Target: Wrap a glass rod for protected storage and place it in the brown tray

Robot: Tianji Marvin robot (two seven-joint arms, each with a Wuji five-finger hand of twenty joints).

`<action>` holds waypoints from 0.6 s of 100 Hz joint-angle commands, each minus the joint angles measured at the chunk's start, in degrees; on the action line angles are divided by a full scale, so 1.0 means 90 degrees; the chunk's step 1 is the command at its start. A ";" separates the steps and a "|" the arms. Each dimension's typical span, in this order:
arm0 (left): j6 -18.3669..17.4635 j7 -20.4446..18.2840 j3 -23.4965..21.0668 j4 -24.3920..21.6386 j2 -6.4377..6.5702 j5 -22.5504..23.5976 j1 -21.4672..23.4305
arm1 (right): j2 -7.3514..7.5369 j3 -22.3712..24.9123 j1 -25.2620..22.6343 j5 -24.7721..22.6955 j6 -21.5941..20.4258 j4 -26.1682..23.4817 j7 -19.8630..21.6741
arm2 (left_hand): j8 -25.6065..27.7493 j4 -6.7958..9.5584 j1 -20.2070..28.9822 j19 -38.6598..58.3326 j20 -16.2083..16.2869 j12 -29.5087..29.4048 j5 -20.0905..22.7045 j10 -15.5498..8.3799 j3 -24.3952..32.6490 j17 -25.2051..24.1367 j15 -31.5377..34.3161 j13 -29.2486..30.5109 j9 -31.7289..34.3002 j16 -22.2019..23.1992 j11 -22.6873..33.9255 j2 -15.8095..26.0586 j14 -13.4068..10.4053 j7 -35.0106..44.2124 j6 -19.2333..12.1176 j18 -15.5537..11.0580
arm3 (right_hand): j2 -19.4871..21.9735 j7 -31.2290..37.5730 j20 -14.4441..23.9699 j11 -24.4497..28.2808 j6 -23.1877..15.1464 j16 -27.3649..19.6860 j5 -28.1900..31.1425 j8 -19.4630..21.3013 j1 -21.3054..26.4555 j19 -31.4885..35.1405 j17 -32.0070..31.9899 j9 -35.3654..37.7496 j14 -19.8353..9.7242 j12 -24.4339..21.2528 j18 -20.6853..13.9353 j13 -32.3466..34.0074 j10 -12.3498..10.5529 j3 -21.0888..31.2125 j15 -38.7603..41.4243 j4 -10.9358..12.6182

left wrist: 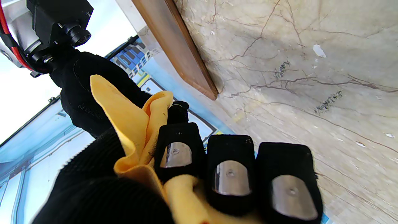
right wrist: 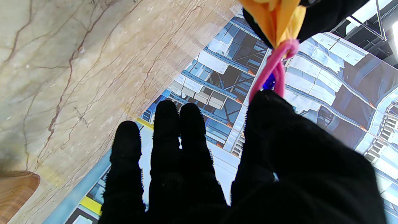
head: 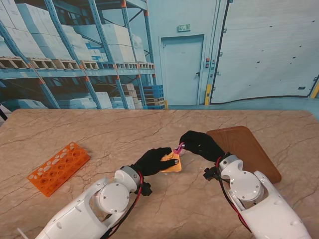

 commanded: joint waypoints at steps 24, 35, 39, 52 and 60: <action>0.0005 -0.0057 0.0021 -0.0086 -0.0014 -0.0023 0.0054 | -0.0060 -0.0035 0.0016 0.0006 -0.0029 -0.0009 -0.0070 | 0.0006 0.0089 0.0152 0.1602 0.0193 -0.0023 0.0048 -0.0285 0.0162 0.0170 0.0544 0.0238 0.0408 -0.0049 0.0443 0.0071 -0.0032 -0.0089 -0.0154 -0.0304 | 0.0429 0.0368 -0.0075 0.0142 -0.0315 -0.0057 0.0090 -0.0389 0.0259 0.0261 -0.0003 0.0203 -0.0061 -0.0057 0.0017 0.0194 -0.0047 0.0022 0.0151 -0.0085; -0.0002 -0.0063 0.0021 -0.0091 -0.0012 -0.0027 0.0055 | -0.0069 -0.0054 0.0030 -0.0010 -0.0001 0.0009 -0.0108 | 0.0009 0.0088 0.0145 0.1602 0.0196 -0.0024 0.0049 -0.0285 0.0173 0.0171 0.0546 0.0238 0.0408 -0.0050 0.0443 0.0072 -0.0030 -0.0090 -0.0155 -0.0309 | 0.0391 0.0374 -0.0081 0.0158 -0.0268 -0.0053 0.0074 -0.0440 0.0238 0.0272 0.0004 0.0214 -0.0050 -0.0054 0.0024 0.0204 -0.0046 0.0032 0.0166 -0.0099; -0.0007 -0.0061 0.0019 -0.0094 -0.0011 -0.0026 0.0058 | -0.0073 -0.0063 0.0037 -0.0016 0.0014 0.0017 -0.0120 | 0.0010 0.0087 0.0141 0.1602 0.0197 -0.0024 0.0050 -0.0285 0.0174 0.0170 0.0546 0.0238 0.0408 -0.0050 0.0443 0.0068 -0.0029 -0.0089 -0.0158 -0.0309 | 0.0356 0.0377 -0.0085 0.0163 -0.0235 -0.0050 0.0057 -0.0466 0.0221 0.0277 0.0004 0.0211 -0.0049 -0.0054 0.0030 0.0207 -0.0046 0.0045 0.0174 -0.0102; -0.0020 -0.0046 0.0008 -0.0104 -0.0012 -0.0020 0.0070 | -0.0076 -0.0087 0.0048 -0.0033 0.0070 0.0029 -0.0130 | 0.0007 0.0084 0.0130 0.1602 0.0201 -0.0024 0.0055 -0.0285 0.0183 0.0170 0.0546 0.0238 0.0407 -0.0051 0.0443 0.0076 -0.0027 -0.0097 -0.0148 -0.0307 | 0.0287 0.0391 -0.0096 0.0180 -0.0165 -0.0049 0.0002 -0.0535 0.0198 0.0296 0.0007 0.0208 -0.0059 -0.0053 0.0032 0.0205 -0.0049 0.0107 0.0186 -0.0111; -0.0024 -0.0043 0.0004 -0.0110 -0.0012 -0.0019 0.0075 | -0.0082 -0.0101 0.0051 -0.0054 0.0118 0.0034 -0.0153 | 0.0009 0.0081 0.0130 0.1602 0.0202 -0.0025 0.0053 -0.0285 0.0185 0.0170 0.0547 0.0237 0.0407 -0.0051 0.0443 0.0072 -0.0024 -0.0098 -0.0155 -0.0305 | 0.0280 0.0411 -0.0103 0.0188 -0.0108 -0.0048 0.0008 -0.0570 0.0190 0.0308 0.0007 0.0210 -0.0051 -0.0054 0.0036 0.0219 -0.0041 0.0135 0.0197 -0.0124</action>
